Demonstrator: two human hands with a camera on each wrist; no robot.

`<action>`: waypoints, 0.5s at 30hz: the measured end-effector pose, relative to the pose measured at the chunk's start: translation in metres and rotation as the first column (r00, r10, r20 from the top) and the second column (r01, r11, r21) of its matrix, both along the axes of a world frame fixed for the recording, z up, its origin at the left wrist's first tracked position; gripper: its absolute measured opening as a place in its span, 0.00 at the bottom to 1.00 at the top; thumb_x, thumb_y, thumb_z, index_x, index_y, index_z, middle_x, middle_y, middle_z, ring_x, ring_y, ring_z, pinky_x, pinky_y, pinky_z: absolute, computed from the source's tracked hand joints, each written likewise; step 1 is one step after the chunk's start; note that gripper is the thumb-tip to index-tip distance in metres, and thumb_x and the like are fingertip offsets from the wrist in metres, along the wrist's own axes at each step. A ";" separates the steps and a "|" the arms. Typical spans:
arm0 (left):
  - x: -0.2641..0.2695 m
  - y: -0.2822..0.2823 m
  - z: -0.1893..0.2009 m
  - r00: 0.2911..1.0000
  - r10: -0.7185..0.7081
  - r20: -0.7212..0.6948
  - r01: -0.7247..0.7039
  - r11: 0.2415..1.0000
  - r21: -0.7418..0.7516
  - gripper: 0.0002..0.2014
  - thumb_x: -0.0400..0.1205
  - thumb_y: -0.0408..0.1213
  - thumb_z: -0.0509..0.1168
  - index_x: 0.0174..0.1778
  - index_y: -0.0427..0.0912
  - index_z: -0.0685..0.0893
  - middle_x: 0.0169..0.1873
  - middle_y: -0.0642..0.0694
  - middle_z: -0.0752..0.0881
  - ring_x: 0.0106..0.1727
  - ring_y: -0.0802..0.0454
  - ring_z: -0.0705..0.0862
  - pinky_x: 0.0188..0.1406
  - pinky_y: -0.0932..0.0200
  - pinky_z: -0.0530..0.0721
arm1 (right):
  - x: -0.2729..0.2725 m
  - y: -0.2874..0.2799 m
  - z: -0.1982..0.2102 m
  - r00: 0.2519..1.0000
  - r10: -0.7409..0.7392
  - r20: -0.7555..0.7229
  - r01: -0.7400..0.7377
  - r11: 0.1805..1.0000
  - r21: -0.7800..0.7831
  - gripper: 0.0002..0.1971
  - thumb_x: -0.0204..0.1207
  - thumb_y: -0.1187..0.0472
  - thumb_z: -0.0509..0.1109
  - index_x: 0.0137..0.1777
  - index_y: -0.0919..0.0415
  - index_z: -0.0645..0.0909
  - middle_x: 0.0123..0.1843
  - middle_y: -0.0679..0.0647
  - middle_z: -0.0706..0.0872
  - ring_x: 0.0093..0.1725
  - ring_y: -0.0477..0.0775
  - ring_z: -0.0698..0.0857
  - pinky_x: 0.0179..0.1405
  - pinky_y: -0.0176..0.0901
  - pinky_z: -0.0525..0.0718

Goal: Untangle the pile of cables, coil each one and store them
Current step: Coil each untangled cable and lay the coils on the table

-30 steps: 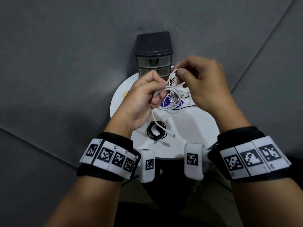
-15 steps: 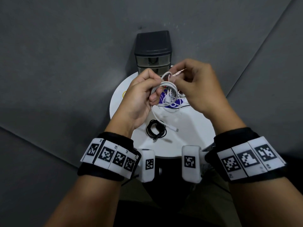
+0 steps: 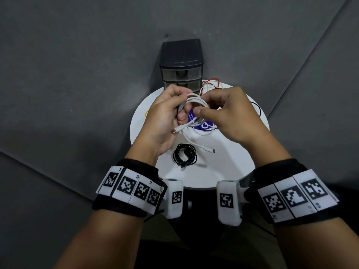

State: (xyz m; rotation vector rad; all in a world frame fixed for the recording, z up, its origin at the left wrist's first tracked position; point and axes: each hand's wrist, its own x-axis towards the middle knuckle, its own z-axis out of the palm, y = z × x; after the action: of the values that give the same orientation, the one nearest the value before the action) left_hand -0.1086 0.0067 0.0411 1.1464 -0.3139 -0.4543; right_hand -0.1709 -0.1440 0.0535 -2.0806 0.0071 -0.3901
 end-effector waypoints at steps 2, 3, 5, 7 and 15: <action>0.002 -0.003 0.001 0.999 0.017 0.041 -0.018 0.999 0.040 0.06 0.89 0.28 0.58 0.49 0.40 0.79 0.29 0.45 0.74 0.26 0.57 0.65 0.25 0.65 0.63 | 0.002 -0.002 0.000 0.999 0.009 -0.034 -0.010 1.000 -0.020 0.05 0.75 0.66 0.78 0.46 0.56 0.92 0.36 0.56 0.91 0.33 0.48 0.82 0.38 0.46 0.81; 0.002 -0.004 0.000 0.997 0.026 0.069 -0.030 0.998 0.055 0.06 0.89 0.29 0.60 0.48 0.41 0.79 0.28 0.46 0.74 0.26 0.57 0.64 0.25 0.64 0.62 | 0.003 -0.003 0.000 0.998 0.018 -0.055 -0.019 1.000 -0.020 0.06 0.75 0.67 0.78 0.47 0.56 0.93 0.37 0.55 0.92 0.33 0.45 0.82 0.38 0.43 0.81; 0.003 -0.006 0.001 0.992 0.047 0.119 -0.056 0.996 0.069 0.08 0.88 0.29 0.62 0.44 0.42 0.79 0.26 0.49 0.74 0.25 0.58 0.64 0.26 0.64 0.61 | 0.004 -0.002 0.001 0.995 0.037 -0.091 -0.038 0.999 -0.012 0.08 0.75 0.68 0.77 0.49 0.55 0.93 0.38 0.54 0.92 0.34 0.44 0.82 0.37 0.39 0.81; 0.001 -0.007 0.000 0.988 0.070 0.136 -0.080 0.994 0.068 0.09 0.87 0.28 0.63 0.42 0.42 0.78 0.23 0.54 0.76 0.23 0.61 0.67 0.24 0.66 0.63 | 0.004 -0.002 0.002 0.993 0.046 -0.113 -0.047 0.999 -0.006 0.09 0.74 0.69 0.78 0.50 0.55 0.93 0.39 0.54 0.93 0.35 0.45 0.83 0.38 0.40 0.82; 0.006 -0.010 -0.001 0.980 0.178 0.092 -0.176 0.984 -0.023 0.09 0.86 0.28 0.66 0.40 0.41 0.79 0.26 0.51 0.73 0.24 0.59 0.62 0.22 0.67 0.63 | 0.002 -0.013 -0.002 0.937 0.177 -0.303 -0.173 0.984 0.039 0.11 0.78 0.57 0.78 0.56 0.60 0.89 0.44 0.62 0.89 0.40 0.47 0.80 0.44 0.43 0.78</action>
State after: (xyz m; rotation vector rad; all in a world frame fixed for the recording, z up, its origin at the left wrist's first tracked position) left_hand -0.1022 -0.0033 0.0398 1.1716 -0.2933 -0.2417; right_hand -0.1690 -0.1572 0.0513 -2.0909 0.0083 0.0431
